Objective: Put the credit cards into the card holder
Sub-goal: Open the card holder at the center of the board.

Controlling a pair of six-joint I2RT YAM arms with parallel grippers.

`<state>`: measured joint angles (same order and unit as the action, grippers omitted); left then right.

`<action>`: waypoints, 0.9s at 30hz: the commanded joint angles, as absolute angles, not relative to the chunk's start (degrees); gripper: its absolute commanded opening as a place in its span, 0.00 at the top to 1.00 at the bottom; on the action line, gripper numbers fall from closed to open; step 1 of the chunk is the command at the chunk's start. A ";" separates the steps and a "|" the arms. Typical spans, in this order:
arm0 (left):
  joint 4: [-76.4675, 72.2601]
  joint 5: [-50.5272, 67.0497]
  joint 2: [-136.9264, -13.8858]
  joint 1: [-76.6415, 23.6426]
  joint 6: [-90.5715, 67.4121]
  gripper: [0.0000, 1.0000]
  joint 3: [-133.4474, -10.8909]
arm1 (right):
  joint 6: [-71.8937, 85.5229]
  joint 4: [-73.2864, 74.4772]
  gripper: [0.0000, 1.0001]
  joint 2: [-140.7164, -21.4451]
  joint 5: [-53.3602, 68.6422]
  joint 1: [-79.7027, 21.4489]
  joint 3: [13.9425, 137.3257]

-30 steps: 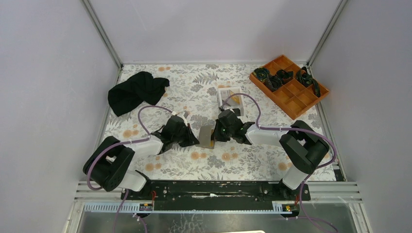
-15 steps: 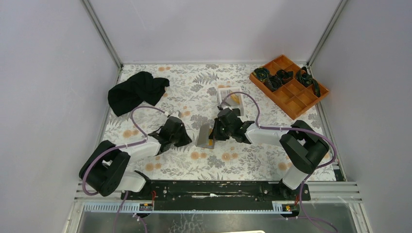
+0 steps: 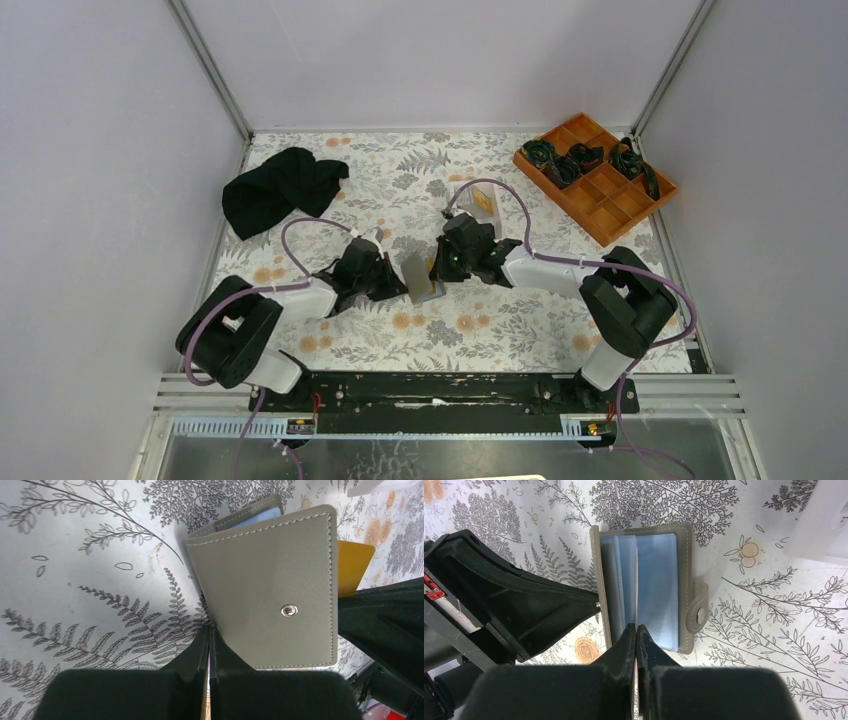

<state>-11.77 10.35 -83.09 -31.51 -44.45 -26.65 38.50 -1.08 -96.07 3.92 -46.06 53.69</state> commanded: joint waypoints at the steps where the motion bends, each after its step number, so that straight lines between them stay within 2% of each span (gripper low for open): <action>1: -11.38 13.72 -85.73 -31.64 -43.88 1.00 -25.21 | 36.46 1.13 1.00 -95.54 2.76 -45.66 56.68; 12: -13.57 16.01 -91.82 -31.64 -41.81 1.00 -27.62 | 36.33 1.55 1.00 -93.35 4.06 -45.79 58.08; 27: -16.42 15.48 -96.90 -31.64 -42.66 1.00 -30.38 | 30.40 9.27 1.00 -92.94 1.67 -47.12 62.37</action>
<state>-21.15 18.28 -93.45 -31.51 -44.27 -31.18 33.12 7.20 -95.31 2.90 -46.17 59.16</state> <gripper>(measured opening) 0.009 0.016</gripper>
